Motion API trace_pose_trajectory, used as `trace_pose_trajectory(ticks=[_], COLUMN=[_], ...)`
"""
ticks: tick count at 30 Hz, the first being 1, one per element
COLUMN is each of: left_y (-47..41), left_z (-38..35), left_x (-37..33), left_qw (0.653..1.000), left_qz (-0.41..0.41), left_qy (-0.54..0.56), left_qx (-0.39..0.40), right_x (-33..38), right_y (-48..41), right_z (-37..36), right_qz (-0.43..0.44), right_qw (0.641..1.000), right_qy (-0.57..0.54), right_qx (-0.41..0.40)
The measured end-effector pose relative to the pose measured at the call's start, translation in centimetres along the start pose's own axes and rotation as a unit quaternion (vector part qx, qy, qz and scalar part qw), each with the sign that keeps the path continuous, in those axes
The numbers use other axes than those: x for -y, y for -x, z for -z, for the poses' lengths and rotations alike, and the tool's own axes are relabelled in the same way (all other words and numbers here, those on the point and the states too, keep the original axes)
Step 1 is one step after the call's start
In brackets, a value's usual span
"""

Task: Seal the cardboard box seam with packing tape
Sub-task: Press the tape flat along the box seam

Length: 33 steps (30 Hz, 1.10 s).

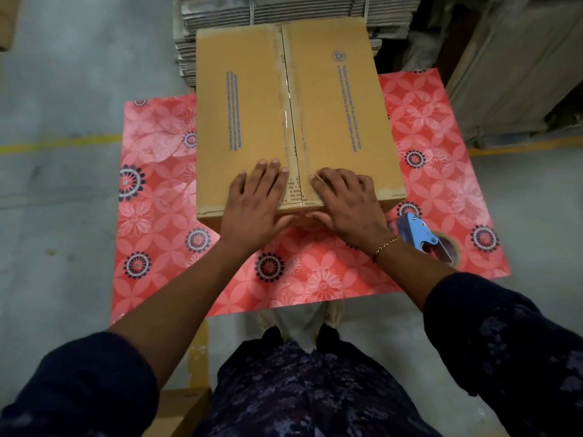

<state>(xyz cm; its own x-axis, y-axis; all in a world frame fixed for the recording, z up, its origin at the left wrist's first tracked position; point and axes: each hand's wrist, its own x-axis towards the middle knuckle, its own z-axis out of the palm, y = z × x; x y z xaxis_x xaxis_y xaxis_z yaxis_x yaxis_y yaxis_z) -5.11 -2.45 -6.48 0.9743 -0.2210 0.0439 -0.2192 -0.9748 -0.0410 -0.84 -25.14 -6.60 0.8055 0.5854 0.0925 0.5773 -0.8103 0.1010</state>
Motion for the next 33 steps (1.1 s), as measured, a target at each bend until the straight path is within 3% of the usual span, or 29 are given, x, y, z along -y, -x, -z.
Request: trace_pose_trajectory(ticks=[8,14,28,33], left_y=[0.1,-0.7,-0.5,-0.5], left_z=[0.3,0.5,0.1,0.1], left_x=[0.1,-1.5,-0.8,-0.7], left_qw=[1.0,0.999,1.0,1.0], left_qz=[-0.012,0.045,0.009,0.006], left_qy=[-0.009,0.023,-0.016,-0.012], left_qx=[0.008,-0.019,0.007,0.008], right_x=[0.0,0.1,0.2,-0.2], right_y=[0.1,0.1,0.2,-0.2], right_z=[-0.1,-0.1,1.0,0.7], right_qz=[0.009,0.006,-0.008,0.013], right_qw=[1.0,1.0,0.998,0.999], right_qy=[0.016,0.013,-0.053,-0.025], right_qx=[-0.002,0.005,-0.02,-0.019])
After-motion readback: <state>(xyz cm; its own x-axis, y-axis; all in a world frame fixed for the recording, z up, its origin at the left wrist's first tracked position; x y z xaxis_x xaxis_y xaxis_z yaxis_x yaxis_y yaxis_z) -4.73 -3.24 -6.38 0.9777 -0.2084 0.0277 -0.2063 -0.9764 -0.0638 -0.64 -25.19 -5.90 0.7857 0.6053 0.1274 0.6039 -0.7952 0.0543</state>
